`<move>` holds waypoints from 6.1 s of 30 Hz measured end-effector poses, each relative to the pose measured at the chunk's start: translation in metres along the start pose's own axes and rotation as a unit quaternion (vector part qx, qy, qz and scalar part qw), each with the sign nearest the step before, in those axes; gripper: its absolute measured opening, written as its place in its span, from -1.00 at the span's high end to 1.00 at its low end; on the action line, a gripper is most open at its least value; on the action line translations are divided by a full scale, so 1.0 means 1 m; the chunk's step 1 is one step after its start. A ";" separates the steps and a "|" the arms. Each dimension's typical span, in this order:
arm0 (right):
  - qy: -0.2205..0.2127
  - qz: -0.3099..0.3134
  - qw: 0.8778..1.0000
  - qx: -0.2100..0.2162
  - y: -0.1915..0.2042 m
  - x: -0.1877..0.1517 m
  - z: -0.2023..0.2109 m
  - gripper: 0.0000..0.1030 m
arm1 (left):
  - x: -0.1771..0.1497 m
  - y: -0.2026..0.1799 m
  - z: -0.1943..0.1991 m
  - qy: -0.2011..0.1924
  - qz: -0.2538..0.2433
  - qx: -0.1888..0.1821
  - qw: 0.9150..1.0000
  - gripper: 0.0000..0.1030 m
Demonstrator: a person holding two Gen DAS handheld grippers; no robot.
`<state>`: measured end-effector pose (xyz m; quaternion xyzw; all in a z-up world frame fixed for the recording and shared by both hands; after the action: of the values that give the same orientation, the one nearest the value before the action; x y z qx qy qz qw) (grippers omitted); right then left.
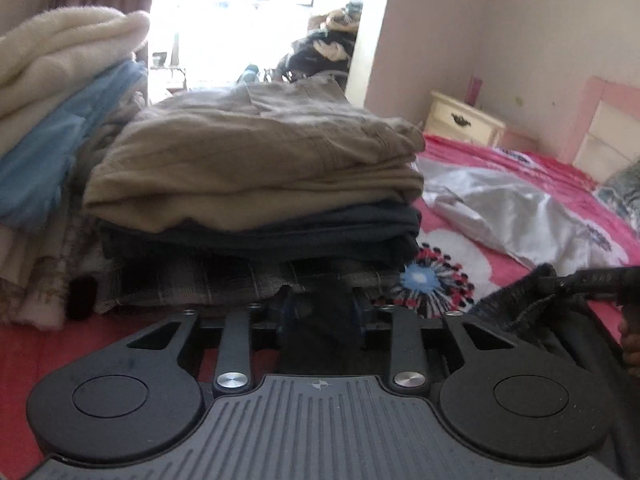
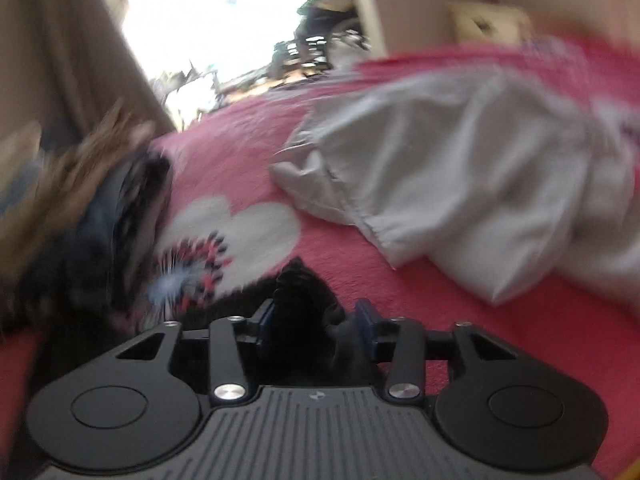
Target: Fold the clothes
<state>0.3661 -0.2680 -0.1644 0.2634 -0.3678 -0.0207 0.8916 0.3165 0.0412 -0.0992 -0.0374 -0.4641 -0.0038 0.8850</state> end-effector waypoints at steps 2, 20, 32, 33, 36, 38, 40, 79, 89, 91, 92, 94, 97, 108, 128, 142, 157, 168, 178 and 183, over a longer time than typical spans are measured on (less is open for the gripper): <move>-0.028 -0.071 0.996 0.039 -0.014 0.007 0.008 -0.10 | 0.003 0.003 0.009 -0.015 0.008 -0.001 1.000 0.31; 0.143 0.446 0.872 0.142 0.154 -0.082 -0.018 0.10 | -0.059 -0.006 -0.013 0.068 -0.108 0.025 0.992 0.10; 0.212 0.483 0.837 0.148 0.163 -0.103 -0.052 0.73 | -0.062 -0.014 -0.016 0.038 -0.107 -0.011 0.993 0.57; 0.206 0.493 0.833 0.144 0.165 -0.104 -0.050 0.81 | -0.062 -0.016 -0.015 0.036 -0.106 -0.014 0.994 0.77; 0.181 0.514 0.828 0.132 0.173 -0.099 -0.042 0.85 | -0.056 -0.015 -0.010 0.030 -0.088 -0.015 0.996 0.93; 0.158 0.527 0.826 0.123 0.180 -0.091 -0.034 0.86 | -0.048 -0.010 -0.003 0.014 -0.082 -0.009 0.997 0.93; 0.141 0.537 0.824 0.115 0.188 -0.085 -0.030 0.86 | -0.041 -0.006 0.004 -0.004 -0.083 -0.001 0.997 0.93; 0.049 0.043 0.995 0.078 -0.016 0.010 -0.026 0.85 | -0.056 0.003 -0.032 -0.005 -0.163 0.091 0.982 0.51; 0.003 -0.332 0.929 0.162 -0.094 0.004 -0.019 0.58 | -0.055 0.006 -0.033 0.005 -0.150 0.079 0.985 0.46; -0.022 -0.352 0.925 0.141 -0.106 0.007 0.001 0.24 | -0.053 0.006 -0.035 0.011 -0.147 0.075 0.986 0.44; -0.036 -0.350 0.927 0.128 -0.111 0.010 0.015 0.15 | -0.052 0.007 -0.035 0.014 -0.144 0.073 0.987 0.41; -0.055 -0.340 0.932 0.113 -0.115 0.015 0.044 0.15 | -0.048 0.009 -0.034 0.021 -0.136 0.075 0.988 0.36; -0.070 -0.310 0.942 0.111 -0.107 0.019 0.094 0.15 | -0.039 0.014 -0.028 0.028 -0.122 0.084 0.989 0.22; -0.047 -0.166 0.982 0.078 -0.055 -0.043 0.290 0.15 | 0.001 -0.030 0.102 -0.027 -0.134 0.020 0.990 0.09; 0.102 -0.094 0.988 -0.066 -0.082 -0.230 0.333 0.17 | -0.300 -0.217 0.329 0.114 -0.413 -0.312 0.848 0.04; 0.125 -0.027 0.988 -0.083 -0.073 -0.227 0.327 0.96 | -0.286 -0.189 0.326 0.162 -0.317 -0.309 0.882 0.04; 0.138 0.012 0.971 -0.194 -0.110 -0.218 0.332 0.55 | -0.284 -0.171 0.299 0.248 -0.199 -0.325 0.891 0.04; 0.003 0.063 0.995 -0.082 0.015 -0.199 0.364 0.33 | -0.272 -0.178 0.261 0.314 -0.045 -0.382 0.868 0.04; 0.035 0.042 0.998 -0.027 0.064 -0.253 0.342 0.32 | -0.267 -0.184 0.257 0.349 0.041 -0.427 0.833 0.26; 0.034 0.097 0.994 -0.034 0.078 -0.259 0.357 0.32 | -0.251 -0.182 0.246 0.378 0.104 -0.433 0.812 0.51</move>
<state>-0.0732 -0.3032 -0.0824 0.1966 -0.3598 0.0623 0.9100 -0.0362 -0.1301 -0.1548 -0.4602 -0.0364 -0.1264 0.8780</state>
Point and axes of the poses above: each gripper's, at about its wrist camera, not at the fingertips, and z roughly against the way its jaws point, y to its left, x to its top, the point moved 10 cm from there along -z, roughly the way its jaws point, and after that the axes turned 10 degrees about x, right-handed, at the moved point
